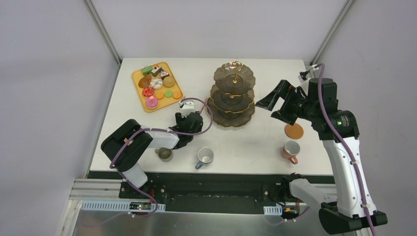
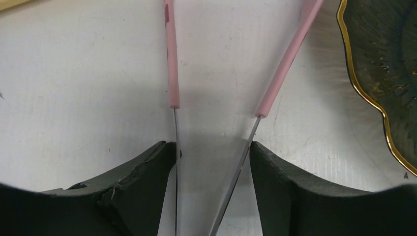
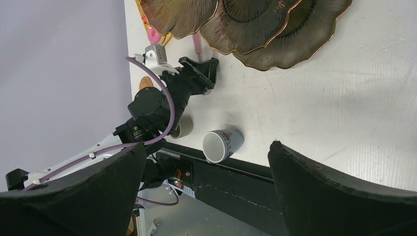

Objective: Serve the afternoon tea
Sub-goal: Pick up the clamp from the center of the board.

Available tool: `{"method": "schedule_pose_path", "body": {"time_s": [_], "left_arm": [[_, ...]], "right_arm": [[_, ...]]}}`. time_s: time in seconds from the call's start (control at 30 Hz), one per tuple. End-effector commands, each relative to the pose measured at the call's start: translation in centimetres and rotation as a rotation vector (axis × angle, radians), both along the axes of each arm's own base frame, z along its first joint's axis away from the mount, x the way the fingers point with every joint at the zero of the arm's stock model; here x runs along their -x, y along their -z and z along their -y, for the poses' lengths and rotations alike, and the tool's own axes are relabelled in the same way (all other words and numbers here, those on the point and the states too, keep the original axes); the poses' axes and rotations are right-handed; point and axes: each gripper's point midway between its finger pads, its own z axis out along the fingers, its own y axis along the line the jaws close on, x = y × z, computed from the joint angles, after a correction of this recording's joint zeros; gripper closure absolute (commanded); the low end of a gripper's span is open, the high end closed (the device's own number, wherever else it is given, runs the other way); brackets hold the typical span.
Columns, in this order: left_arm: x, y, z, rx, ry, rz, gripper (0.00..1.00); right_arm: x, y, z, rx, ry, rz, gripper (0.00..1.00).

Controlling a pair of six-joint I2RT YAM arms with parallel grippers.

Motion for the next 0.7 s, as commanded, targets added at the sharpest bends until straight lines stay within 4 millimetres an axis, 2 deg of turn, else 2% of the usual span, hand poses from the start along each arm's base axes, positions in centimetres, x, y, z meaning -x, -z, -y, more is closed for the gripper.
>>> {"method": "schedule_pose_path", "body": {"time_s": [0.0,0.13,0.23,0.53,0.67], "left_arm": [[2.4,4.0,-1.6,-0.107,0.049,-0.098,0.41],[2.7,4.7,-2.1,-0.123,0.046,-0.099,0.51],[2.7,4.1,-1.9,-0.123,0.053,-0.106,0.56],[2.9,-2.5,-0.3,-0.043,0.072,-0.156,0.57],[4.0,-4.1,-0.1,-0.057,0.091,-0.250,0.57]], "right_arm": [[-0.2,-0.2,0.0,0.004,-0.010,0.007,0.01],[-0.7,-0.2,-0.1,0.010,-0.015,0.006,0.01],[-1.1,-0.4,-0.2,0.017,-0.018,0.006,0.01],[-1.8,-1.3,0.0,0.016,0.001,0.034,0.01],[-1.9,-1.6,0.0,-0.001,0.017,0.059,0.01]]}}
